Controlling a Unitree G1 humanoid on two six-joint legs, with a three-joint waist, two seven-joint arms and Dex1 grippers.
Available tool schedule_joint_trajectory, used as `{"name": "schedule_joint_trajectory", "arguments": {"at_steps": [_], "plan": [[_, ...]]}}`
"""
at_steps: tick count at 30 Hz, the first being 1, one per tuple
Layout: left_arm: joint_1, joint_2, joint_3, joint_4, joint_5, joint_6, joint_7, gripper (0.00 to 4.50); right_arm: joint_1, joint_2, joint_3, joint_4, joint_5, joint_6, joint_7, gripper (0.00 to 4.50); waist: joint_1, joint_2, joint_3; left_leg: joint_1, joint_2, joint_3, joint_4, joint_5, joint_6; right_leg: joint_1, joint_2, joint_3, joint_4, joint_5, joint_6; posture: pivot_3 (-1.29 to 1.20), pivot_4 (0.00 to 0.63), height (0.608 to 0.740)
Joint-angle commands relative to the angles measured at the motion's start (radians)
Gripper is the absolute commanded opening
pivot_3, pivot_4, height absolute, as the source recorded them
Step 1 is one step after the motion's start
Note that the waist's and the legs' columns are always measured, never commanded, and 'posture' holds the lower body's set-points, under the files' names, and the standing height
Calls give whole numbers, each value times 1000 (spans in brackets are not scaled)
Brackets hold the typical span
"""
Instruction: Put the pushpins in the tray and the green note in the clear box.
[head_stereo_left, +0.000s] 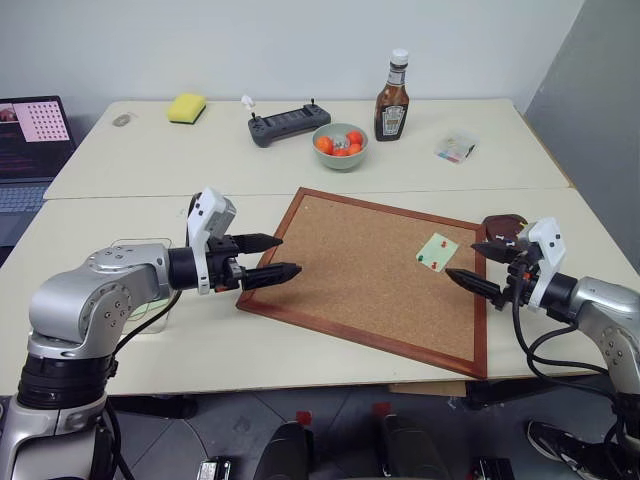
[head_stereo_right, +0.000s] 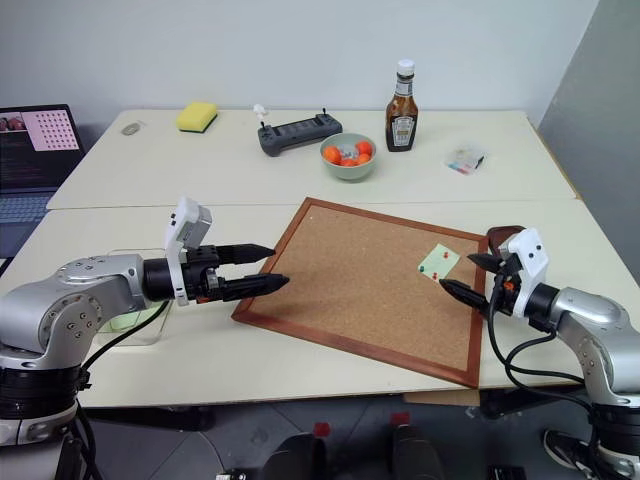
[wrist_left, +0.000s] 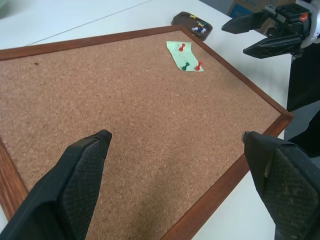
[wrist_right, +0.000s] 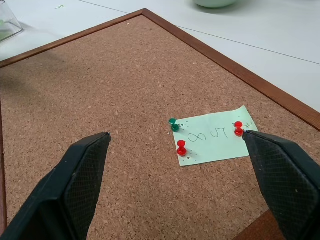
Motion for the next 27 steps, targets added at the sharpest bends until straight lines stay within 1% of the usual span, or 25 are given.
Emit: {"name": "schedule_joint_trajectory", "arguments": {"at_steps": [1, 2, 5, 6, 7, 10, 13, 14, 17, 22, 24, 27], "plan": [[-14, -35, -20, -19, 24, -72, 4, 4123, -17, -3, -23, -12, 0, -21, -14, 4500, 1, 0, 0, 0, 0, 0, 0, 0, 0, 0, 0, 0, 0, 0, 0, 0, 150, 740], [-9, -45, -31, -25, 33, -88, 1, 4050, -15, -1, -22, -13, -2, -23, -18, 4500, 1, 0, 0, 0, 0, 0, 0, 0, 0, 0, 0, 0, 0, 0, 0, 0, 150, 740], [-7, -82, -76, -27, 71, -142, 7, 3399, -7, 5, -18, -21, -2, -24, -26, 4500, 1, 0, 0, 0, 0, 0, 1, 0, 0, 0, 0, 0, 0, 0, 0, 0, 150, 740], [-14, -100, -95, -19, 89, -163, 15, 3278, -8, 8, -17, -22, -2, -23, -27, 4500, 1, 0, 0, 0, 0, 0, 0, 0, 0, 0, 0, 0, 0, 0, 0, 0, 150, 740], [-21, -114, -111, -13, 104, -179, 20, 3023, -10, 10, -15, -21, -3, -23, -29, 4500, 2, 0, 0, 0, 0, 0, 0, 0, 0, 0, 0, 0, 0, 0, 0, 0, 150, 740], [-43, -167, -159, 23, 160, -231, 44, 2547, -20, 22, -6, -13, -8, -27, -37, 4500, 3, 0, 0, 0, 0, 0, 0, 0, 0, 0, 0, 0, 0, 0, 0, 0, 150, 740], [-63, -205, -198, 70, 211, -283, 49, 1905, -31, 36, 3, -4, -15, -35, -46, 4500, 2, 0, 0, 0, -1, 0, 1, 0, 0, 0, 0, 0, 0, 0, 0, 0, 150, 740], [-70, -216, -206, 84, 224, -296, 51, 1806, -34, 39, 4, -1, -19, -37, -47, 4500, 1, 0, 0, 0, -1, 0, 1, 0, 0, 0, 0, 0, 0, 0, 0, 0, 150, 740], [-107, -252, -230, 138, 257, -331, 55, 1229, -47, 49, 17, 22, -31, -51, -50, 4500, 2, 0, 0, 0, 0, 0, 1, 0, 0, 0, 0, 0, 0, 0, 0, 0, 150, 740], [-133, -283, -252, 178, 286, -361, 40, 319, -63, 61, 35, 48, -44, -70, -56, 4500, 1, 0, 0, 0, -1, 0, 1, 0, 0, 0, 0, 0, 0, 0, 0, 0, 150, 740], [-139, -294, -254, 190, 294, -368, 38, 39, -71, 69, 42, 60, -49, -78, -59, 4500, 1, 0, 0, 0, -1, 0, 1, 0, 0, 0, 0, 0, 0, 0, 0, 0, 150, 740], [-141, -312, -266, 199, 310, -380, 40, 39, -83, 81, 53, 96, -64, -99, -56, 4500, 1, 0, 0, 0, -1, 0, 1, 0, 0, 0, 0, 0, 0, 0, 0, 0, 150, 740]]}}
